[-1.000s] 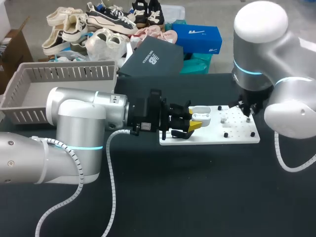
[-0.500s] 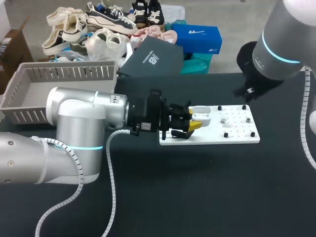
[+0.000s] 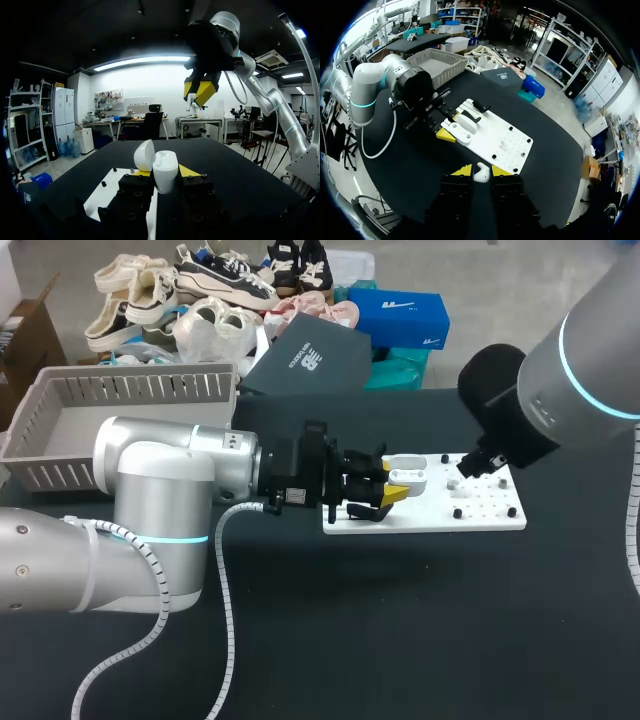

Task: Pick up each earbud case from the left stands, insert the matching earbuds, close the lid, and place the case in the box.

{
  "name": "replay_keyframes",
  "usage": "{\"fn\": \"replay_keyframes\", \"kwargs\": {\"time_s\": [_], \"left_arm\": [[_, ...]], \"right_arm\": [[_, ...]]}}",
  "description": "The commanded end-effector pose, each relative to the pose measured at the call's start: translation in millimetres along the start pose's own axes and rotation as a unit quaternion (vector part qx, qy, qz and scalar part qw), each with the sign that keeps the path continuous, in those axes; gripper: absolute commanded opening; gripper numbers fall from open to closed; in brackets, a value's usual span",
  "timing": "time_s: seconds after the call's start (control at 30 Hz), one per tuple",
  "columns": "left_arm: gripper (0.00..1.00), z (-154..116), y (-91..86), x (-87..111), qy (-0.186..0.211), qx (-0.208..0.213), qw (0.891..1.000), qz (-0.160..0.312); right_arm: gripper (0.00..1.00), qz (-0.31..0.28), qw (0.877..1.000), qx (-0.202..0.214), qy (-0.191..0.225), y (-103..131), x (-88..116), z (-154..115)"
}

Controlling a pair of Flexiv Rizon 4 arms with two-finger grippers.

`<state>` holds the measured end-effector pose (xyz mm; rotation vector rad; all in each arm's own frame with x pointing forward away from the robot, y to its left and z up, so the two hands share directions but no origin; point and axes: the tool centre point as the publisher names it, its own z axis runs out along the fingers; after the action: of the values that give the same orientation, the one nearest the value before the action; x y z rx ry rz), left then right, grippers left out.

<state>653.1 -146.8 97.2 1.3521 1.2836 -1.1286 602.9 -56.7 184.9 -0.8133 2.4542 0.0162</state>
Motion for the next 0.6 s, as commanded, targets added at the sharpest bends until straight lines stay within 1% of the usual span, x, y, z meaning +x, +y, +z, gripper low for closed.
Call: {"fn": "replay_keyframes", "kwargs": {"time_s": [0.03, 0.13, 0.27, 0.3, 0.4, 0.53, 0.6], "left_arm": [[0.00, 1, -0.3, 0.8, -0.001, -0.002, 1.000, 0.001], [0.00, 1, -0.3, 0.8, -0.001, -0.002, 1.000, 0.001], [0.00, 1, -0.3, 0.8, -0.001, -0.002, 1.000, 0.001], [0.00, 1, -0.3, 0.8, -0.001, -0.002, 1.000, 0.001], [0.00, 1, -0.3, 0.8, -0.001, -0.002, 1.000, 0.001], [0.00, 1, -0.3, 0.8, -0.001, -0.002, 1.000, 0.001], [0.00, 1, -0.3, 0.8, -0.001, -0.002, 1.000, 0.001]], "right_arm": [[0.00, -0.002, 1.000, -0.001, -0.004, 7, -8, 6], [0.00, -0.007, 1.000, 0.001, -0.004, 12, -13, 8], [0.00, -0.006, 1.000, 0.009, 0.018, 15, -19, 18], [0.00, -0.007, 1.000, 0.018, 0.023, 14, -21, 22], [0.00, -0.003, 0.999, 0.022, 0.030, 11, -23, 27], [0.00, -0.002, 0.999, 0.027, 0.027, 3, -22, 26], [0.00, -0.002, 0.999, 0.027, 0.027, 3, -22, 26]]}}
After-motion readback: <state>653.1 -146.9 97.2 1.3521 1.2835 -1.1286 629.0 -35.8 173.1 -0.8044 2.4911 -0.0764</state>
